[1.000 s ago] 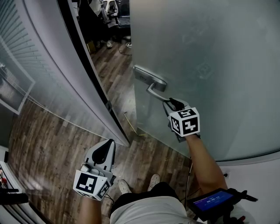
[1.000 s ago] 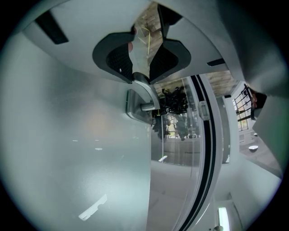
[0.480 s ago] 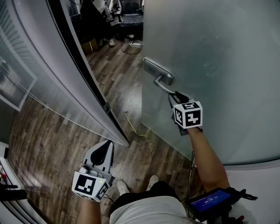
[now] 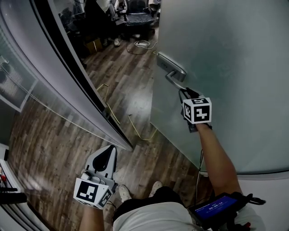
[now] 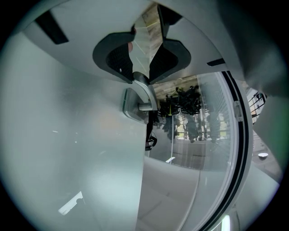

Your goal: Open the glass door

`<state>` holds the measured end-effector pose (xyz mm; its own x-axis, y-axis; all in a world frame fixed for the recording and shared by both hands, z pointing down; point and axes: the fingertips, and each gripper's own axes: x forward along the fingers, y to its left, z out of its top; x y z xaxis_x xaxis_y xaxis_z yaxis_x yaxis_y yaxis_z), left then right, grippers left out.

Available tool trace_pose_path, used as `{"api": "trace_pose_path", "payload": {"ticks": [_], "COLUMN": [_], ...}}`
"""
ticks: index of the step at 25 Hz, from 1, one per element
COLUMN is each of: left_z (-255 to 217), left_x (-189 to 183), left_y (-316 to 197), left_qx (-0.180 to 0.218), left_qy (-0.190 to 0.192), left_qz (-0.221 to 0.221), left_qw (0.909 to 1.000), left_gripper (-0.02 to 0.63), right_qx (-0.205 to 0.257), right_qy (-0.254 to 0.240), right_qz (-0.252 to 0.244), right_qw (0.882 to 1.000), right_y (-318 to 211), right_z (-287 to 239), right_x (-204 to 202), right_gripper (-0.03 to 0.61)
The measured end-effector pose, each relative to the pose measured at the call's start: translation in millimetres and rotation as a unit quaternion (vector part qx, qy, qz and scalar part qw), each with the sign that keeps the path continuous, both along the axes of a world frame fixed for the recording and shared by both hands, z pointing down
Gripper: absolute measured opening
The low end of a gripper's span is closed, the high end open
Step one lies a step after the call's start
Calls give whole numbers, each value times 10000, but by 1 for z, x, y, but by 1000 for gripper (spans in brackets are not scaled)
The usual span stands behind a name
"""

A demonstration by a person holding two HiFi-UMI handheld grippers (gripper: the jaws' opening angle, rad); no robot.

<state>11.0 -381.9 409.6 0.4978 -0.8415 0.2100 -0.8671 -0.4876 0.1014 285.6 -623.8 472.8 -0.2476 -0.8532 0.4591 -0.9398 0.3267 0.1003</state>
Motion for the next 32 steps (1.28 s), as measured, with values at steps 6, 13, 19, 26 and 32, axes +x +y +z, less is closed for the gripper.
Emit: {"api": "trace_pose_path", "payload": {"ticks": [6,13,19,26,32], "left_z": [4,9,12,15,15], "left_x": [4,8,4,1,-6], "left_y": [-2,-9,-4,0,2], "left_qx": [-47,-108,-98,-117,-95], "left_qy": [-4,-11,-2,12,-9], "left_qz": [-128,-268,-335,-398,-361], "left_qw": [9999,9996,9994,9991,9993], "left_gripper": [0,-1,-1,-1,0], "right_qx": [6,31,60,98,445], "right_qy": [96,177,227,175,199], "right_qz": [178,351,531,643,795], "right_qw": [9998,9992,9983,9977,9956], "right_y": [-22,-50,-59,-65,-59], "right_z": [1,1,2,4,-6], "right_x": [23,48,62,71,76], "right_gripper": [120,120,117,115,117]}}
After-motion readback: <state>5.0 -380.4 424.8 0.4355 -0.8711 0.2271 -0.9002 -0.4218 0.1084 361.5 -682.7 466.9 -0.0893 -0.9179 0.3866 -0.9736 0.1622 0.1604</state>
